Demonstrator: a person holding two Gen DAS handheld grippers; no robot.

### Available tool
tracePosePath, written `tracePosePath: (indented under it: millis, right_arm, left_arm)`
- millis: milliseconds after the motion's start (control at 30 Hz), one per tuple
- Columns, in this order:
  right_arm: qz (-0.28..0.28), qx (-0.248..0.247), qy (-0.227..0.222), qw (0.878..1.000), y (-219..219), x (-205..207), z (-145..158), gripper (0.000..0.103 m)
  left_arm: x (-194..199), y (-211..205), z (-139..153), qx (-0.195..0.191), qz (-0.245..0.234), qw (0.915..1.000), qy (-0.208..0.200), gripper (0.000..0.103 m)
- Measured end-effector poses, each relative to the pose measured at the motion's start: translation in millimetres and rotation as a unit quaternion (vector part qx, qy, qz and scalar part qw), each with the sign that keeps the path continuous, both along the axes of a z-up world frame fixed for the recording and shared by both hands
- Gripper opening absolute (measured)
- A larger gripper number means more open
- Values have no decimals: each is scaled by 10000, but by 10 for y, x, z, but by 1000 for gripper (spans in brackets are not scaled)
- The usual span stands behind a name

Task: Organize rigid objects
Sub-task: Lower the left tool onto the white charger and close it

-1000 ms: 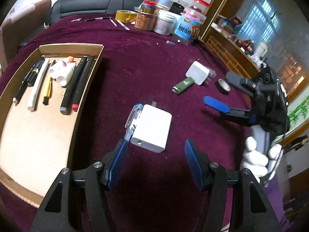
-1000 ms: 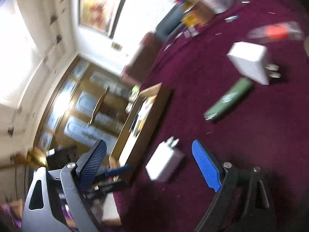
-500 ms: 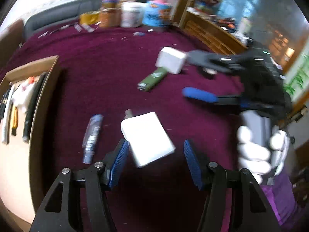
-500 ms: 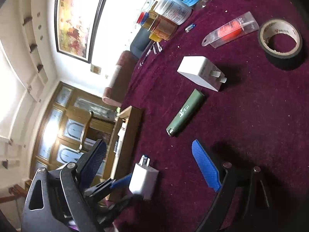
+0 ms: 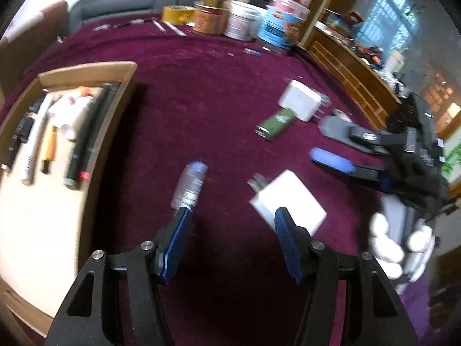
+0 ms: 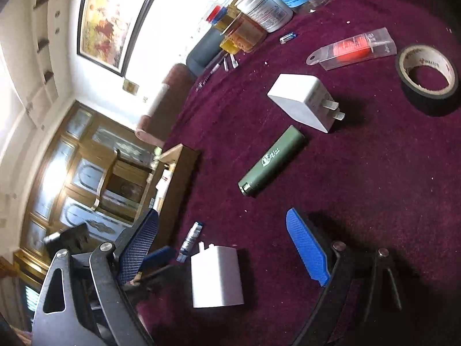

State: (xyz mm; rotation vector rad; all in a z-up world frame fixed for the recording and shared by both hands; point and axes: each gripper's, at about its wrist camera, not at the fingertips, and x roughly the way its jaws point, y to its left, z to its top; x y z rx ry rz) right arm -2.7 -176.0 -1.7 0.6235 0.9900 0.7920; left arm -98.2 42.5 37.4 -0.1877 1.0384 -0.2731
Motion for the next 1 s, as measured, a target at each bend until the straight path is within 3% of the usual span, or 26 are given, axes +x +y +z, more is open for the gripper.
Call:
tracePosePath:
  millis: [100, 200, 267, 333, 467, 667, 733, 800, 900, 933, 1000]
  right_arm:
    - [29, -175, -50, 9998, 42, -7, 2, 91]
    - [-98, -225, -45, 9997, -3, 1, 3, 91]
    - [-565, -506, -129, 9970, -117, -4, 30, 91]
    - [-1052, -650, -219, 9921, -267, -2, 71, 91]
    - [-1460, -283, -98, 9888, -523, 14, 53, 91]
    - [-1464, -161, 41, 9891, -560, 49, 28, 91]
    - [-1505, -176, 17, 9885, -554, 33, 44, 91]
    - [-1614, -173, 25, 9867, -581, 18, 48, 91]
    - [-1762, -151, 85, 9842, -653, 23, 22, 91]
    - [-1814, -168, 66, 9832, -649, 32, 31, 91]
    - [-1954, -281, -49, 9803, -675, 5, 71, 91]
  left_arm:
    - [-10, -238, 11, -1, -304, 9995, 41, 54]
    - [83, -463, -25, 168, -319, 9992, 165, 56]
    - [174, -585, -43, 283, -259, 9992, 146, 62]
    - [253, -743, -66, 647, -246, 9976, -17, 62]
    - [245, -891, -166, 807, -436, 9958, -72, 62]
    - [309, -848, -173, 619, -394, 9973, -88, 62]
    - [311, -909, -184, 795, -443, 9956, -222, 62]
    - [263, -1055, -231, 1350, -657, 9875, -474, 64]
    - [229, -1062, -233, 1355, -643, 9868, -606, 65]
    - [240, -1037, -224, 1282, -650, 9879, -580, 64]
    - [239, -958, -196, 1243, -577, 9888, -596, 42]
